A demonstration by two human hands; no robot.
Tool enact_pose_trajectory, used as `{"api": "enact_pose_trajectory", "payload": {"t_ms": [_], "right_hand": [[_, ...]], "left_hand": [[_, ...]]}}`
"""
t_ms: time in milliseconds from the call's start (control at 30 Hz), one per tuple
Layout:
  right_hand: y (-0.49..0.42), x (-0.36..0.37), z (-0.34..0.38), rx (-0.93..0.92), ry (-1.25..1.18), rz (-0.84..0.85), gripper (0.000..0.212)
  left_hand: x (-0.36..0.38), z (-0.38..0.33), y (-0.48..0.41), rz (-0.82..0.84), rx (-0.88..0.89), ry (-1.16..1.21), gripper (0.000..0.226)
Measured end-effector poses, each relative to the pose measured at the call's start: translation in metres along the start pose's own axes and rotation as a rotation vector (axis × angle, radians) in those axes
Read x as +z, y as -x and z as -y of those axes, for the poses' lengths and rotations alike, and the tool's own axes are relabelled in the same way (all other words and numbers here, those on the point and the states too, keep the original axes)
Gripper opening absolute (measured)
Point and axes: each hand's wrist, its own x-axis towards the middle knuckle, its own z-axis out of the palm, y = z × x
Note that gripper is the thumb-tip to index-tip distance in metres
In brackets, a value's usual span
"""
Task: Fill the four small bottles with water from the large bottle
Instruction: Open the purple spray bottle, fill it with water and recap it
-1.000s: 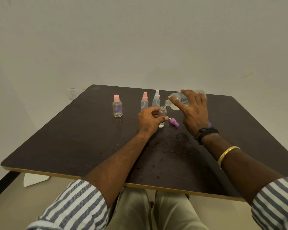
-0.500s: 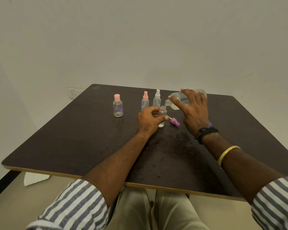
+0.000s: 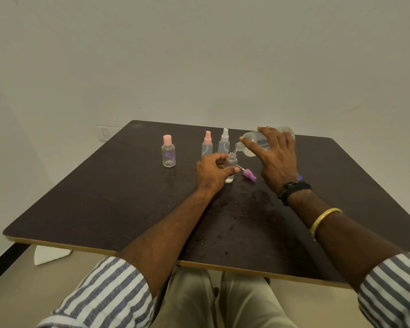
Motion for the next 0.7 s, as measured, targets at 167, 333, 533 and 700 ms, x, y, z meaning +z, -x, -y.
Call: {"api": "enact_pose_trajectory", "payload": {"t_ms": [167, 333, 533, 700], "right_hand": [[-0.002, 0.0024, -0.002, -0.005, 0.023, 0.01, 0.079], [-0.0024, 0.0036, -0.0022, -0.009, 0.034, 0.0, 0.079], [-0.0016, 0.0038, -0.0022, -0.009, 0.038, -0.015, 0.08], [-0.0017, 0.0042, -0.003, -0.008, 0.043, -0.015, 0.081]], "left_hand": [[-0.0004, 0.0015, 0.0, 0.003, 0.003, -0.001, 0.043], [-0.001, 0.0001, -0.0007, 0.002, 0.002, -0.011, 0.043], [-0.0018, -0.0005, 0.0006, 0.004, 0.003, -0.009, 0.044], [-0.0006, -0.0005, 0.001, 0.002, 0.001, -0.009, 0.045]]}}
